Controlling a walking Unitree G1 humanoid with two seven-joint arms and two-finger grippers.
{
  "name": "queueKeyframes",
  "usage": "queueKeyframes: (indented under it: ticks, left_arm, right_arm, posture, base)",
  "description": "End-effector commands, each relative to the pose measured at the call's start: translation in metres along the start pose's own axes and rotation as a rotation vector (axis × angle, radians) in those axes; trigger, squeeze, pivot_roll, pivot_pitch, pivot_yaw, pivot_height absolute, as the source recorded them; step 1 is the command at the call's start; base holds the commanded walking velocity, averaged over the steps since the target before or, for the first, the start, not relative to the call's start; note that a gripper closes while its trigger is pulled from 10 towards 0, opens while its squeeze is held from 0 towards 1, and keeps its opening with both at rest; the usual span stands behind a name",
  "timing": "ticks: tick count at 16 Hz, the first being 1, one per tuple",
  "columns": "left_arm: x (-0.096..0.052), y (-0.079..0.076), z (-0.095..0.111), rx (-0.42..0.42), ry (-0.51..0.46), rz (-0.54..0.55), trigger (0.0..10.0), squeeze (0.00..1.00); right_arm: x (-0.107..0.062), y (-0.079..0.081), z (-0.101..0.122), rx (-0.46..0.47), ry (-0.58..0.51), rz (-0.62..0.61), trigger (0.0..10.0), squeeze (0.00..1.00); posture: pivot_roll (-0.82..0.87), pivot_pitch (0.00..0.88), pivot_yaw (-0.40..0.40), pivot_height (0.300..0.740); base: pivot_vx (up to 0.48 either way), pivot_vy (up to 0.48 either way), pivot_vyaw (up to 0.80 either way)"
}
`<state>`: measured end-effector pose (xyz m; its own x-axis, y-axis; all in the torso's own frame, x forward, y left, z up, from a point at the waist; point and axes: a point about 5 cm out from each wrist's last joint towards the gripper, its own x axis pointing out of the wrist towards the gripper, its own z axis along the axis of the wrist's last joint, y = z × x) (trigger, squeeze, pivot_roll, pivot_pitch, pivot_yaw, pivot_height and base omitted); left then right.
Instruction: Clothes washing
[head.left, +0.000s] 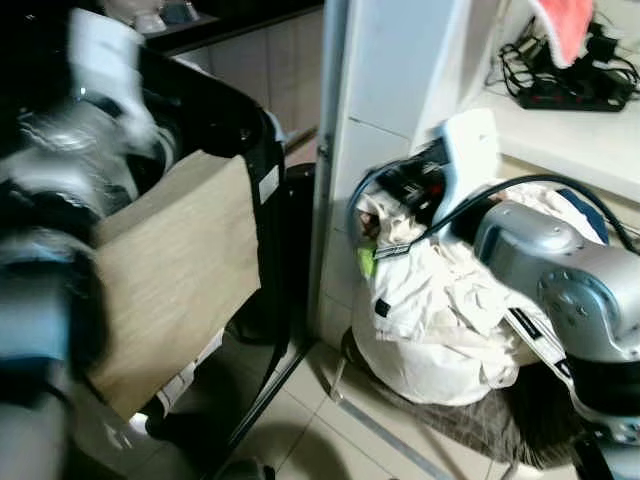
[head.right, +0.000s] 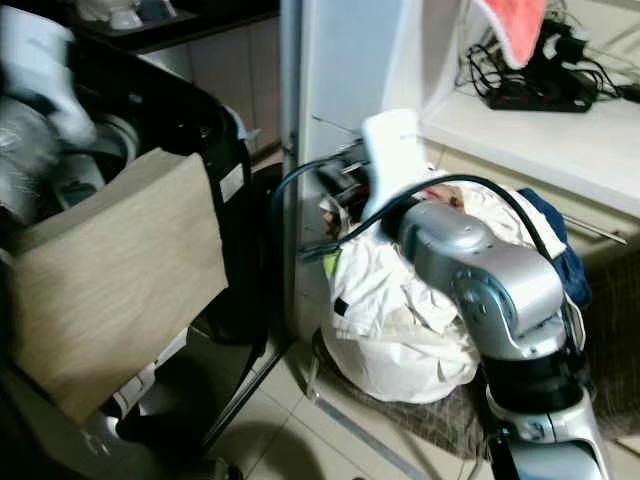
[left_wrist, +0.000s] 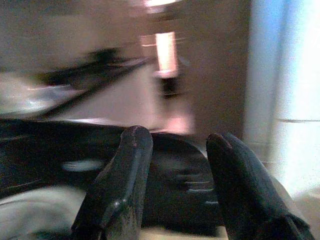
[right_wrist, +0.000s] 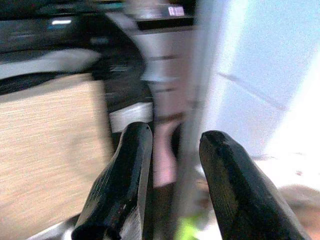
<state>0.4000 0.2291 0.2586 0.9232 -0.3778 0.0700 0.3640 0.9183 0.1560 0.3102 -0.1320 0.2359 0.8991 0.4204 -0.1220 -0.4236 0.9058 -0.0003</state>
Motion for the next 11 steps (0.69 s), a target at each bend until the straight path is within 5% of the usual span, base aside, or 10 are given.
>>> queueKeyframes:
  ticks: [1,2,3,5,6,9,11]
  left_arm:
    - [0.005,-0.027,0.001,-0.047,-0.091,-0.145,10.0,0.00]
    - [0.005,-0.035,-0.001,-0.064,-0.106,-0.167,10.0,0.00]
    - [0.006,-0.063,0.002,-0.174,-0.220,-0.196,10.0,0.00]
    - [-0.002,-0.102,0.004,-0.281,-0.335,-0.203,10.0,0.00]
    - [-0.008,-0.118,-0.003,-0.249,-0.313,-0.236,10.0,0.00]
    - [-0.026,-0.154,-0.034,-0.077,-0.159,-0.381,10.0,0.00]
    - [-0.039,-0.163,-0.041,-0.066,-0.103,-0.396,10.0,0.00]
  right_arm:
    - [0.000,-0.028,-0.002,-0.014,-0.042,-0.173,10.0,0.13]
    - [0.000,-0.033,-0.003,-0.035,-0.040,-0.208,10.0,0.11]
    - [0.000,-0.047,-0.011,-0.070,-0.034,-0.280,10.0,0.00]
    - [0.001,-0.070,-0.029,-0.081,-0.014,-0.379,10.0,0.00]
    - [0.003,-0.075,-0.039,-0.048,0.013,-0.369,10.0,0.93]
    - [0.017,-0.093,-0.064,0.070,0.049,-0.357,10.0,1.00]
    - [0.027,-0.098,-0.073,0.090,0.047,-0.284,10.0,1.00]
  posture:
    - [-0.10,0.000,0.013,0.740]
    - [-0.10,0.000,0.013,0.740]
    - [-0.11,0.000,0.009,0.740]
    - [-0.11,0.000,0.006,0.740]
    - [-0.11,0.000,0.003,0.740]
    - [-0.11,0.000,0.004,0.740]
    - [-0.09,0.000,0.002,0.740]
  base:
    - [0.000,0.000,0.00]
    - [0.000,0.000,0.00]
    - [0.000,0.000,0.00]
    - [0.000,0.000,0.00]
    - [0.000,0.000,0.00]
    - [0.000,0.000,0.00]
    - [0.000,0.000,0.00]
